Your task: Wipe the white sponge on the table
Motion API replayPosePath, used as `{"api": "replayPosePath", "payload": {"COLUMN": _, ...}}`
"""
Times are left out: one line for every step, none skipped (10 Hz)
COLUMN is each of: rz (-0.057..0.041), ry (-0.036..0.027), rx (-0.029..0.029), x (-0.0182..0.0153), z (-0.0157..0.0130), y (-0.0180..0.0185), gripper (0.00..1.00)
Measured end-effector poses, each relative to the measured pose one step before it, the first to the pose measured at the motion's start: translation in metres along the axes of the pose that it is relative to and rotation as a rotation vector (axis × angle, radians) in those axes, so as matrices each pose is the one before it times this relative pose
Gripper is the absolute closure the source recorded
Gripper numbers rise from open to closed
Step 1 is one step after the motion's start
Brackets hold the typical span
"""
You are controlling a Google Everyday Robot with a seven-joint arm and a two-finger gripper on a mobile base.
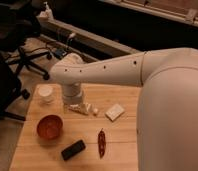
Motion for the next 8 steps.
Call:
{"api": "replayPosePath", "payload": {"rz": 0.00305, "ry": -0.02369, "rx": 0.00168, "x": -0.01033, "z": -0.00008, "y": -0.01574, "gripper": 0.35}}
{"api": "replayPosePath", "payload": {"rz": 0.01029, "ry": -0.01639, "rx": 0.00095, "x": -0.00727, "z": 0.00010, "y": -0.01494, "gripper": 0.35}}
{"api": "replayPosePath", "payload": {"rz": 0.02253, "ry": -0.01490, "rx": 0.00236, "x": -0.00699, "z": 0.00129, "y": -0.02110, "gripper": 0.35}}
{"api": "replayPosePath", "payload": {"rz": 0.03243, "ry": -0.01398, "rx": 0.00487, "x": -0.00589, "z": 0.00270, "y": -0.02760, "gripper": 0.35}}
{"api": "replayPosePath", "payload": {"rz": 0.02556, "ry": -0.00986, "rx": 0.00237, "x": -0.00359, "z": 0.00329, "y": -0.02279, "gripper": 0.35}}
{"api": "replayPosePath", "payload": {"rz": 0.02726, "ry": -0.01035, "rx": -0.00253, "x": -0.00289, "z": 0.00427, "y": -0.02416, "gripper": 0.35}}
{"api": "replayPosePath", "payload": {"rz": 0.02526, "ry": -0.01097, "rx": -0.00733, "x": -0.00255, "z": 0.00524, "y": -0.02300, "gripper": 0.35}}
{"api": "replayPosePath", "payload": {"rz": 0.02234, "ry": -0.00875, "rx": -0.01041, "x": -0.00215, "z": 0.00476, "y": -0.01767, "gripper": 0.35}}
